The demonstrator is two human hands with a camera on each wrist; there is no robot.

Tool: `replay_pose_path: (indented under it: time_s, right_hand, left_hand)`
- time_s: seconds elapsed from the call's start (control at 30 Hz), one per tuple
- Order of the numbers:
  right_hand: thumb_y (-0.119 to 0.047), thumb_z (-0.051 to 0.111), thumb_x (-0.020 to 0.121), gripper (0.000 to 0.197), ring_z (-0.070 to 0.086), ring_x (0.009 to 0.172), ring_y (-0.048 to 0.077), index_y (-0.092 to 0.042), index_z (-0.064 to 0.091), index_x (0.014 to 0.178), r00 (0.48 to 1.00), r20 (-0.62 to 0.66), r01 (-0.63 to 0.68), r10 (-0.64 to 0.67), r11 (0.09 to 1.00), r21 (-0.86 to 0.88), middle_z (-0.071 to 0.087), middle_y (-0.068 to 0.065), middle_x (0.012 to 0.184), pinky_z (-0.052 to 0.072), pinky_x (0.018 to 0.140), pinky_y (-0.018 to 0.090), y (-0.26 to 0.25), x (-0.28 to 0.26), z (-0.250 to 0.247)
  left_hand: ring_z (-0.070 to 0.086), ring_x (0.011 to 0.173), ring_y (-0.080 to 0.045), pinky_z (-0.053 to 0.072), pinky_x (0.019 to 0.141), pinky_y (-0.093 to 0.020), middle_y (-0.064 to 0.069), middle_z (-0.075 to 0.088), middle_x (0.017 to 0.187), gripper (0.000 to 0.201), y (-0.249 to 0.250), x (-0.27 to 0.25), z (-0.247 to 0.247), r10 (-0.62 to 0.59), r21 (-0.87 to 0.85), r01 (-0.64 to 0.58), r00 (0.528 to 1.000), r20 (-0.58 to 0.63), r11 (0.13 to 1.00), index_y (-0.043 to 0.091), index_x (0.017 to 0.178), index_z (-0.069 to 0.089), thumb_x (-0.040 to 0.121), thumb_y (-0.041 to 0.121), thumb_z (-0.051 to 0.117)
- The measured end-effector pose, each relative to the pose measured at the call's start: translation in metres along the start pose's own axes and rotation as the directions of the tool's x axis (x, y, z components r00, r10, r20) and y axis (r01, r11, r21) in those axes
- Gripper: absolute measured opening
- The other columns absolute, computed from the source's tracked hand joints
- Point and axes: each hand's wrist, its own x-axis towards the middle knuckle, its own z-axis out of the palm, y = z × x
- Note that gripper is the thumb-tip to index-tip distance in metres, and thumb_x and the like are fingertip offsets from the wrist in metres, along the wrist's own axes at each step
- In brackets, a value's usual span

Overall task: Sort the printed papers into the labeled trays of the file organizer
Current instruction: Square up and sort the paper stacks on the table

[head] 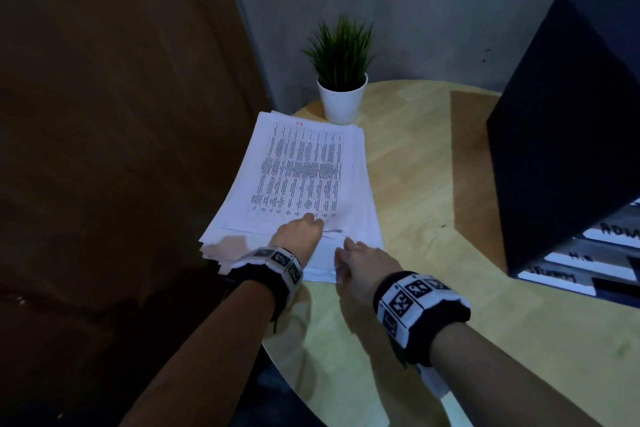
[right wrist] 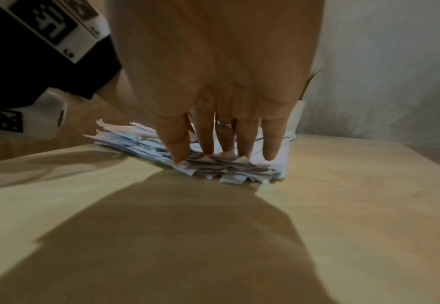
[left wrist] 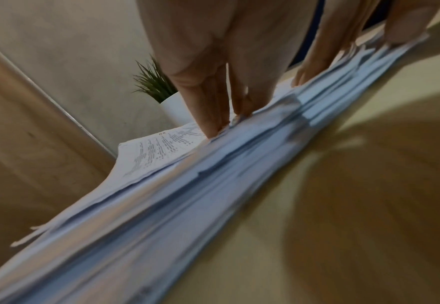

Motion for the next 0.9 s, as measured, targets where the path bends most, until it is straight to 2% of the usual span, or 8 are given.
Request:
replay_pose_path:
  time_s: [0.17,0.3,0.47,0.57,0.67,0.77,0.83,0.9]
  right_hand:
    - [-0.02,0.04,0.093,0.023,0.048,0.114,0.027,-0.014,0.05,0.113,1.0,0.002,-0.021,0.021,0.999,0.05,0.043,0.007,0.123,0.044,0.084,0.036,0.0,-0.003,0.005]
    - [-0.025,0.038,0.096,0.028,0.056,0.113,0.028,-0.02,0.053,0.12,0.986,-0.017,-0.156,0.164,0.96,0.231,0.057,0.009,0.125,0.045,0.09,0.032,0.003,-0.001,-0.005]
    - [-0.034,0.041,0.098,0.021,0.058,0.079,0.023,-0.022,0.045,0.115,0.894,0.063,-0.308,0.443,0.508,0.805,0.059,0.012,0.101,0.048,0.072,0.029,0.008,-0.007,-0.022]
    - [-0.045,0.034,0.098,0.043,0.058,0.093,0.031,-0.014,0.046,0.126,0.877,0.159,-0.302,0.453,0.262,0.917,0.059,0.018,0.105,0.049,0.087,0.044,0.006,-0.012,-0.033]
    - [-0.052,0.031,0.096,0.057,0.053,0.102,0.03,-0.013,0.048,0.133,0.883,0.15,-0.236,0.445,0.144,0.961,0.053,0.015,0.129,0.042,0.083,0.036,0.007,-0.017,-0.044]
    - [-0.067,0.038,0.087,0.065,0.059,0.092,0.03,-0.02,0.049,0.13,0.879,0.226,-0.251,0.42,0.004,0.968,0.06,0.015,0.121,0.049,0.077,0.037,0.01,-0.019,-0.049]
    - [-0.06,0.048,0.087,0.059,0.056,0.111,0.036,-0.02,0.048,0.129,0.869,0.25,-0.26,0.428,-0.036,0.965,0.054,0.007,0.127,0.053,0.088,0.046,0.014,-0.02,-0.046]
    - [-0.033,0.051,0.093,0.04,0.054,0.116,0.036,-0.008,0.052,0.123,0.866,0.201,-0.258,0.458,0.064,0.964,0.055,0.013,0.132,0.046,0.099,0.052,0.018,-0.021,-0.045]
  left_hand:
    - [0.057,0.112,-0.036,0.046,0.09,-0.043,-0.014,0.054,0.125,0.035,0.002,0.0,0.006,-0.156,-0.184,0.148,0.987,-0.031,0.972,0.007,0.121,0.051,0.093,-0.002,0.033]
    - [0.059,0.106,-0.034,0.047,0.087,-0.041,-0.013,0.062,0.116,0.032,0.004,-0.007,0.005,-0.204,-0.305,0.185,0.978,-0.031,0.934,0.01,0.111,0.056,0.091,-0.001,0.034]
    - [0.061,0.098,-0.035,0.05,0.082,-0.042,-0.014,0.065,0.107,0.025,0.005,-0.028,0.006,-0.164,-0.393,0.107,0.98,-0.114,0.913,0.013,0.109,0.056,0.096,0.007,0.036]
    - [0.061,0.1,-0.034,0.05,0.084,-0.04,-0.013,0.064,0.114,0.033,0.013,-0.042,0.003,-0.104,-0.426,-0.005,0.967,-0.232,0.905,0.013,0.123,0.055,0.097,0.007,0.035]
    - [0.07,0.086,-0.028,0.055,0.067,-0.03,-0.006,0.07,0.11,0.042,0.023,-0.053,-0.004,-0.005,-0.434,-0.18,0.919,-0.394,0.883,0.016,0.117,0.064,0.082,0.0,0.049]
    - [0.07,0.057,-0.006,0.046,0.04,-0.013,0.011,0.076,0.084,0.052,0.033,-0.061,-0.009,0.158,-0.37,-0.253,0.95,-0.269,0.894,0.033,0.089,0.074,0.044,0.009,0.065]
    - [0.069,0.056,-0.002,0.048,0.042,-0.013,0.015,0.075,0.083,0.05,0.041,-0.065,-0.008,0.233,-0.282,-0.293,0.945,-0.228,0.913,0.037,0.086,0.075,0.043,0.014,0.063]
    - [0.07,0.064,0.003,0.056,0.055,-0.016,0.019,0.074,0.082,0.042,0.044,-0.071,-0.008,0.276,-0.212,-0.312,0.944,-0.181,0.926,0.041,0.086,0.074,0.056,0.017,0.056]
